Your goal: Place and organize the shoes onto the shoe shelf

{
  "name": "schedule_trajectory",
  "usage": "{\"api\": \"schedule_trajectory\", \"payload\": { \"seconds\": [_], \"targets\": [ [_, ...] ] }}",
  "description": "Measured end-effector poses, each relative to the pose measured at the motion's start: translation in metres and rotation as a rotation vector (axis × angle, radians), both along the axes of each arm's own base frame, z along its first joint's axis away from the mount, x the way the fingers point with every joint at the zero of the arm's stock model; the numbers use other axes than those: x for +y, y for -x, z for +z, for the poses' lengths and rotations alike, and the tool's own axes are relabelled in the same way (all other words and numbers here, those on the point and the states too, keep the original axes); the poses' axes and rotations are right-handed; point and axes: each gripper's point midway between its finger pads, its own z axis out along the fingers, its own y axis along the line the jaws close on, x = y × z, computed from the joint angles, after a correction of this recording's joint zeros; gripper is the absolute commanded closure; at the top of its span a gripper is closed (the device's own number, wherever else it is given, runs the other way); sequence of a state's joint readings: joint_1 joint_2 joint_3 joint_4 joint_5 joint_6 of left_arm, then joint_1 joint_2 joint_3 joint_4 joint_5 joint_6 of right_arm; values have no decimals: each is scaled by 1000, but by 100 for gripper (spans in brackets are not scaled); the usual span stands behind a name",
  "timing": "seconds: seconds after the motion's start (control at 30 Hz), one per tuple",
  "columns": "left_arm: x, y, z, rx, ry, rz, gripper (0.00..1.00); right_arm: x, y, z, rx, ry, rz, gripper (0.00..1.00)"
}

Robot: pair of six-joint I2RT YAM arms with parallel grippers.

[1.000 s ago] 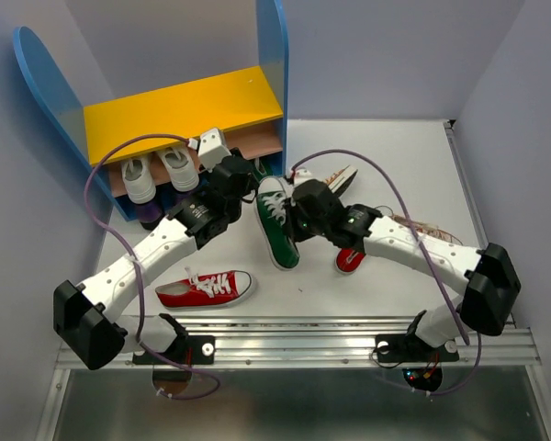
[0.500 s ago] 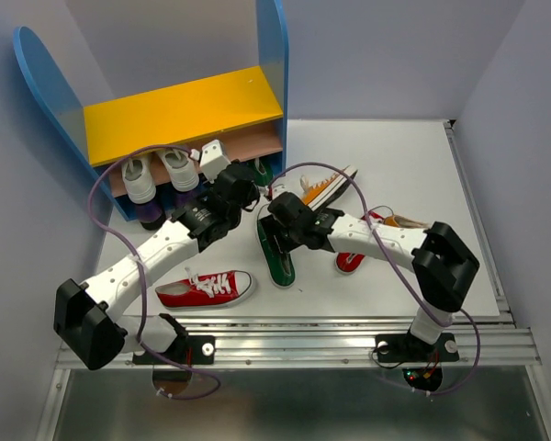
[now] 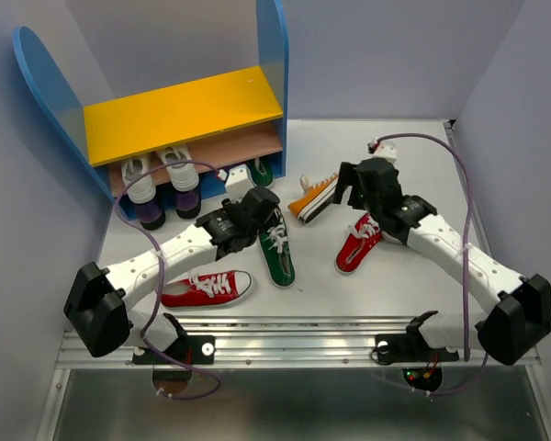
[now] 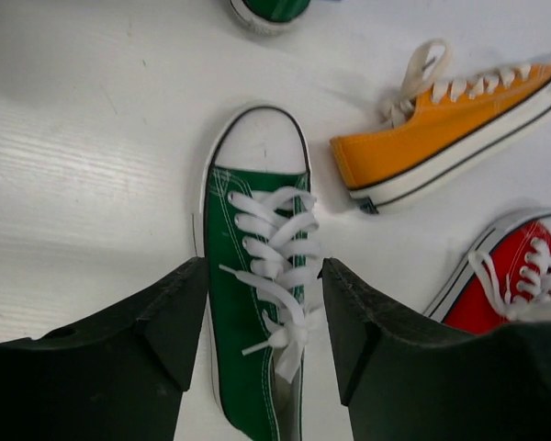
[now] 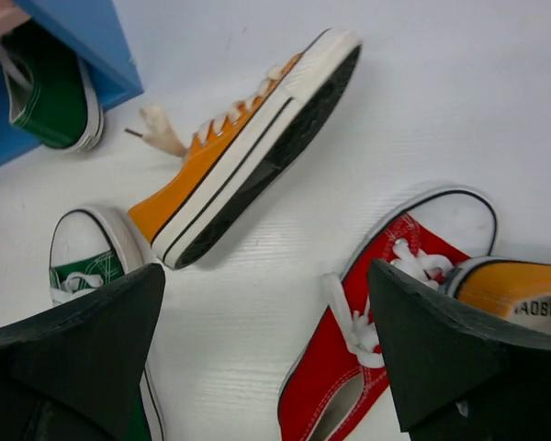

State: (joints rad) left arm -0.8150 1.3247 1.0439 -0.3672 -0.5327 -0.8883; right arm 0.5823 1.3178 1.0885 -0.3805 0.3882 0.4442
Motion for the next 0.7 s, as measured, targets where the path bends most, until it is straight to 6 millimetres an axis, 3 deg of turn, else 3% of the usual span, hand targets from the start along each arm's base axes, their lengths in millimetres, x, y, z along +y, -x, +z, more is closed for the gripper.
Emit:
{"api": "schedule_trajectory", "payload": {
  "seconds": [0.1, 0.17, 0.37, 0.47, 0.6, 0.67, 0.7],
  "targets": [
    [-17, 18, -17, 42, -21, -62, 24, -36, 4, 14, -47, -22, -120, 0],
    [-28, 31, -30, 79, -45, -104, 15, -47, 6, 21, -71, -33, -168, 0],
    [-43, 46, -60, 150, -100, -155, 13, -56, 8, 30, -101, -56, -225, 0],
    [-45, 44, -74, 167, -128, -152, 20, -56, 7, 27, -95, -56, -233, 0],
    [-48, 41, -91, 190, -165, -154, 37, -55, 6, 22, -81, -55, -240, 0],
    [-50, 39, -102, 207, -189, -155, 53, -55, 6, 20, -76, -56, -241, 0],
    [-52, 38, -108, 215, -198, -152, 68, -55, 6, 20, -76, -57, -242, 0]
  ]
}}
